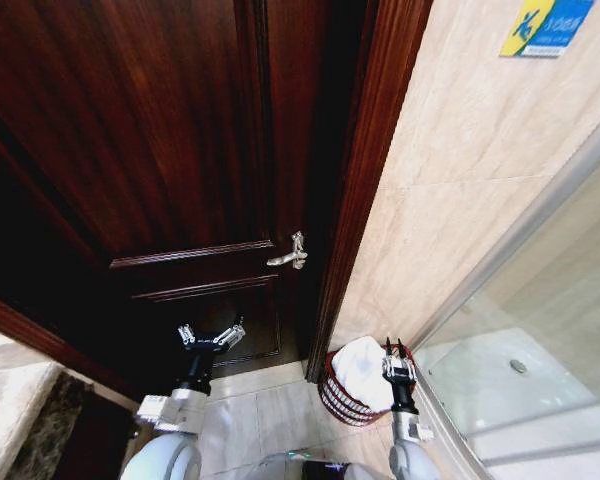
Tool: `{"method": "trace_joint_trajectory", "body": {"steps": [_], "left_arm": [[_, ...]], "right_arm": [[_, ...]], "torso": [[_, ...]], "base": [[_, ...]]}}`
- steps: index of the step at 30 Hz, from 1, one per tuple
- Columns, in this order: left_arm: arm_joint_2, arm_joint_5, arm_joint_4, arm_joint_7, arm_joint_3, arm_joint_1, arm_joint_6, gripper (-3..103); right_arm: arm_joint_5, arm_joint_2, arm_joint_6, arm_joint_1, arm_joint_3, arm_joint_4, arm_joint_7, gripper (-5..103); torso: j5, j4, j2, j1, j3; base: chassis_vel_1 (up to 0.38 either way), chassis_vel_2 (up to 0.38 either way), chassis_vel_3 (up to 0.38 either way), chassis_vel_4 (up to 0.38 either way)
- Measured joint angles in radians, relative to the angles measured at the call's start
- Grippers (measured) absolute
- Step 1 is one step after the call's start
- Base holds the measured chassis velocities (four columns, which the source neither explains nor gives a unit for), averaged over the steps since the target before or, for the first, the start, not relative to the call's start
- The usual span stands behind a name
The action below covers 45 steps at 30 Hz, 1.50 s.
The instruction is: Discard the used towel into the hamper.
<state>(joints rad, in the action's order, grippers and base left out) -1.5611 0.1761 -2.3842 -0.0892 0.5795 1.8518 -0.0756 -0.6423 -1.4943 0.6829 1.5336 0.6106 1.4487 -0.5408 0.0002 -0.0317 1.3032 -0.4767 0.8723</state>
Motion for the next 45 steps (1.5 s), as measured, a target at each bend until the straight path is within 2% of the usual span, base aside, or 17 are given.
{"method": "trace_joint_trajectory", "body": {"steps": [2,5,10,11,13,14,16,17,23,25,26,27,29,33,34,35,45], "left_arm": [[0.000,0.000,0.000,0.000,0.000,0.000,0.000,100],[0.000,0.000,0.000,0.000,0.000,0.000,0.000,100],[0.000,0.000,0.000,0.000,0.000,0.000,0.000,100],[0.000,0.000,0.000,0.000,0.000,0.000,0.000,100],[0.000,0.000,0.000,0.000,0.000,0.000,0.000,100],[0.000,0.000,0.000,0.000,0.000,0.000,0.000,100],[0.000,0.000,0.000,0.000,0.000,0.000,0.000,100],[0.000,0.000,0.000,0.000,0.000,0.000,0.000,100],[0.000,0.000,0.000,0.000,0.000,0.000,0.000,100],[0.000,0.000,0.000,0.000,0.000,0.000,0.000,100],[0.000,0.000,0.000,0.000,0.000,0.000,0.000,100],[0.000,0.000,0.000,0.000,0.000,0.000,0.000,100],[0.000,0.000,0.000,0.000,0.000,0.000,0.000,100],[0.000,0.000,0.000,0.000,0.000,0.000,0.000,100],[0.000,0.000,0.000,0.000,0.000,0.000,0.000,100],[0.000,0.000,0.000,0.000,0.000,0.000,0.000,100],[0.000,0.000,0.000,0.000,0.000,0.000,0.000,100]], "right_arm": [[-0.144,0.015,-0.058,0.020,-0.002,-0.007,-0.184,33],[-0.167,0.011,-0.075,0.025,-0.002,-0.014,-0.239,33],[-0.157,-0.003,-0.069,0.020,-0.002,-0.021,-0.241,33],[-0.109,-0.009,-0.047,0.013,-0.001,-0.026,-0.188,33],[0.070,-0.033,-0.040,0.005,0.024,-0.024,0.016,33],[0.070,-0.033,-0.040,0.005,0.024,-0.024,0.016,33],[0.172,-0.034,-0.095,0.019,0.029,0.011,0.171,33],[0.194,-0.033,-0.106,0.021,0.032,0.017,0.205,33],[0.277,-0.041,-0.124,0.006,0.057,0.006,0.271,33],[0.309,-0.041,-0.169,0.005,0.061,0.008,0.291,33],[0.333,-0.040,-0.225,-0.004,0.070,0.004,0.295,33],[0.333,-0.040,-0.225,-0.004,0.070,0.004,0.295,33],[0.377,-0.032,-0.341,-0.059,0.106,-0.042,0.273,33],[0.424,-0.025,-0.444,-0.146,0.140,-0.108,0.261,33],[0.424,-0.025,-0.444,-0.146,0.140,-0.108,0.261,33],[0.433,-0.018,-0.496,-0.192,0.143,-0.144,0.263,33],[0.487,0.004,-0.645,-0.370,0.122,-0.329,0.287,33]], "torso": [[-0.0005,0.0003,0.000,0.000,0.000],[-0.0002,0.0003,0.000,0.000,0.000],[-0.0001,0.0002,0.000,0.000,0.000],[-0.0005,0.0002,0.000,0.000,0.000],[0.0001,-0.0001,0.000,0.000,0.000],[0.0001,-0.0001,0.000,0.000,0.000],[-0.0007,0.0003,0.000,0.000,0.000],[-0.0008,0.0003,0.000,0.000,0.000],[-0.0002,0.0001,0.000,0.000,0.000],[-0.0003,0.0002,0.000,0.000,0.000],[-0.0003,0.0005,0.000,0.000,0.000],[-0.0003,0.0005,0.000,0.000,0.000],[-0.0003,0.0003,0.000,0.000,0.000],[-0.0002,0.0001,0.000,0.000,0.000],[-0.0002,0.0001,0.000,0.000,0.000],[-0.0002,0.0001,0.000,0.000,0.000],[-0.0001,0.0001,0.000,0.000,0.000]], "base": [[0.000,0.000,0.000,0.000],[0.000,0.000,0.000,0.000],[0.000,0.000,0.000,0.000],[0.000,0.000,0.000,0.000],[0.000,0.000,0.000,0.000],[0.000,0.000,0.000,0.000],[0.000,0.000,0.000,0.000],[0.000,0.000,0.000,0.000],[0.000,0.000,0.000,0.000],[0.000,0.000,0.000,0.000],[0.000,0.000,0.000,0.000],[0.000,0.000,0.000,0.000],[0.000,0.000,0.000,0.000],[0.000,0.000,0.000,0.000],[0.000,0.000,0.000,0.000],[0.000,0.000,0.000,0.000],[0.000,0.000,0.000,0.000]]}}
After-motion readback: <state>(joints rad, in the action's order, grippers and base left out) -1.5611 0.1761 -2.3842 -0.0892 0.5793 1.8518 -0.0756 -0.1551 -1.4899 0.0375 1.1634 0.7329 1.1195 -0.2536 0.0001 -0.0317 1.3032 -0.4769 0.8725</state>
